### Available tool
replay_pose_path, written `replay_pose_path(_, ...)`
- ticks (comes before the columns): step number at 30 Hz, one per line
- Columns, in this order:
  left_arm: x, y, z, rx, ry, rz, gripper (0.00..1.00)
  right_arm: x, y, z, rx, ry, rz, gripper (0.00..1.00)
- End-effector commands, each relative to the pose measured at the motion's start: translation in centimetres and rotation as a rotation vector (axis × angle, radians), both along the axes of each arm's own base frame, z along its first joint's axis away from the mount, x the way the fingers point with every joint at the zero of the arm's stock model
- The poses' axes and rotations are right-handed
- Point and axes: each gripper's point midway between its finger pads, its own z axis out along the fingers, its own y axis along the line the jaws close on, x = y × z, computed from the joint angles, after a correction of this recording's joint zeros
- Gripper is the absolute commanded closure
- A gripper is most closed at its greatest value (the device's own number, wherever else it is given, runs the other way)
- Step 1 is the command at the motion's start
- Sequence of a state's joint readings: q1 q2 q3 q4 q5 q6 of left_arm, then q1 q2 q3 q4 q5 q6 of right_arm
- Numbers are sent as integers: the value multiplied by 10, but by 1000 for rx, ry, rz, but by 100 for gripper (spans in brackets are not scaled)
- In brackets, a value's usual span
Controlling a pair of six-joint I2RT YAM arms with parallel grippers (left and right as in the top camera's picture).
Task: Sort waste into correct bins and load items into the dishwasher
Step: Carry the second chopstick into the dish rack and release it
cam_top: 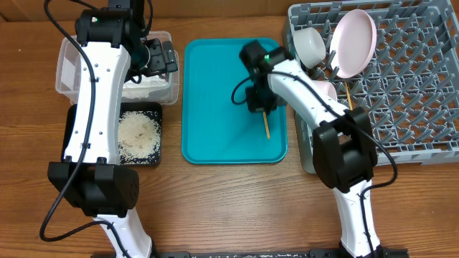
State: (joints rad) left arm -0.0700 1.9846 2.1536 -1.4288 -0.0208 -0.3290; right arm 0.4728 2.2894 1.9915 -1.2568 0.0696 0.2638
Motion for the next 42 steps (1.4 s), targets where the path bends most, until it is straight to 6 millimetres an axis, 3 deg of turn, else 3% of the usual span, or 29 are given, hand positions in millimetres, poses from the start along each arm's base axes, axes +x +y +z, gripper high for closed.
replay_pose_path(1,3,4,9,15,-28,-6,0,16,9,108,107,-200,73,96)
replay_pose_path(5,3,4,9,15,-28,-6,0,9,-14,169,102,-292,89,96)
replay_pose_path(9,3,4,9,15,-28,-6,0,-6,-45,211,100,-350,48,96)
replay_pose_path(13,3,4,9,15,-28,-6,0,-26,-78,235,88,-359,-4,96)
replay_pose_path(17,3,4,9,15,-28,-6,0,-45,-113,242,27,-324,-65,96)
replay_pose_path(23,3,4,9,15,-27,-6,0,-55,-153,227,-43,-239,-148,96)
replay_pose_path(33,3,4,9,15,-28,-6,0,-70,-221,159,-121,-33,-257,96)
replay_pose_path(37,3,4,9,15,-28,-6,0,-80,-228,128,-138,45,-231,96)
replay_pose_path(42,3,4,9,15,-28,-6,0,-81,-228,105,-144,73,-170,96)
